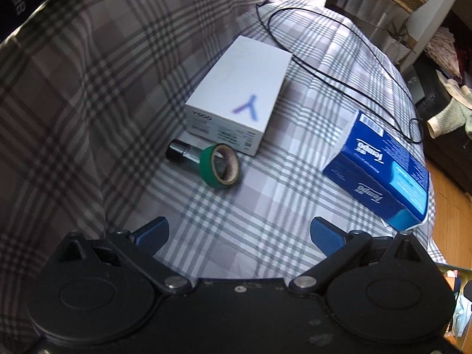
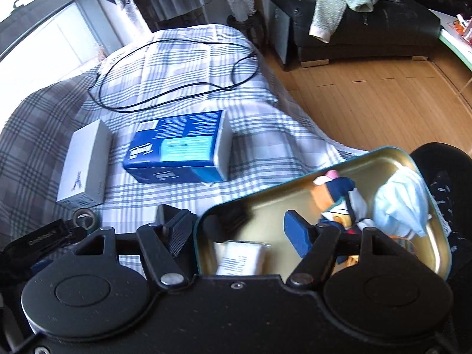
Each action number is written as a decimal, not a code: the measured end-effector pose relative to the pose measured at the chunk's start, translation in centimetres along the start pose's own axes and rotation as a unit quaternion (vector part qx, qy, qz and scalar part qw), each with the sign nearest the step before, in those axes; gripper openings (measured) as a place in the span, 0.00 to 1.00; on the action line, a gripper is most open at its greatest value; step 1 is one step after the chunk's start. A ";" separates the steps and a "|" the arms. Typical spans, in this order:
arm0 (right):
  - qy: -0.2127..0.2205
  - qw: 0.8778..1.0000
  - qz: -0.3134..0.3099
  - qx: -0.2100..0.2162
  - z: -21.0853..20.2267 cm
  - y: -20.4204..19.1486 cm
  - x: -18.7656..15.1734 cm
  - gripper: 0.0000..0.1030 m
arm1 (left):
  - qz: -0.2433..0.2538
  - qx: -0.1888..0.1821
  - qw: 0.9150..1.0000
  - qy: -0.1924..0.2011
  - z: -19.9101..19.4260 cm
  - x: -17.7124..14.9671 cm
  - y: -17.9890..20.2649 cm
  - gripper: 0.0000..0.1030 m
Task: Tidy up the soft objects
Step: 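Move both grippers back toward the green tape and glass bottle, then grasp the glass bottle with the right gripper while the left grasps the green tape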
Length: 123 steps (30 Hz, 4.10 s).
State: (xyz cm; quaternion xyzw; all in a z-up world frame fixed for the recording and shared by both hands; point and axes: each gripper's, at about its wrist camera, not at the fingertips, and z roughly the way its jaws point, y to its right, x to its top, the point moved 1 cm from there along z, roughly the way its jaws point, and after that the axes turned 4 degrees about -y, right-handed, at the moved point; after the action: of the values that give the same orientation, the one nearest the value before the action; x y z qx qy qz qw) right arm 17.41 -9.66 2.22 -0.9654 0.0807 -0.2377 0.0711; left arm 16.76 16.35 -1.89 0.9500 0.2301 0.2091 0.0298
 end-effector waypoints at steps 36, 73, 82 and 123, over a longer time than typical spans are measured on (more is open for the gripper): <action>-0.040 0.980 -0.114 0.157 13.5 -21.3 -1.4 0.65 | 0.008 -0.049 0.978 0.201 -16.2 0.2 -2.0 0.99; -0.028 0.970 -0.236 0.046 12.6 -19.5 -10.3 0.60 | -0.027 0.000 0.996 0.083 -6.9 1.5 -4.5 0.99; -0.017 0.973 -0.223 0.064 12.4 -20.6 -10.9 0.60 | -0.012 -0.005 0.995 0.098 -8.2 1.5 -3.7 0.99; -0.061 0.973 -0.210 0.066 11.5 -18.2 -11.6 0.29 | -0.023 -0.023 0.996 0.083 -7.4 1.7 -4.6 0.99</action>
State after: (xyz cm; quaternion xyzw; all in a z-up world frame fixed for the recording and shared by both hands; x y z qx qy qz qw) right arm 14.91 11.44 -9.86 -0.9665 -0.1446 -0.1929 0.0881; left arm 13.15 20.90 4.78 0.9230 0.2488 0.2913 0.0369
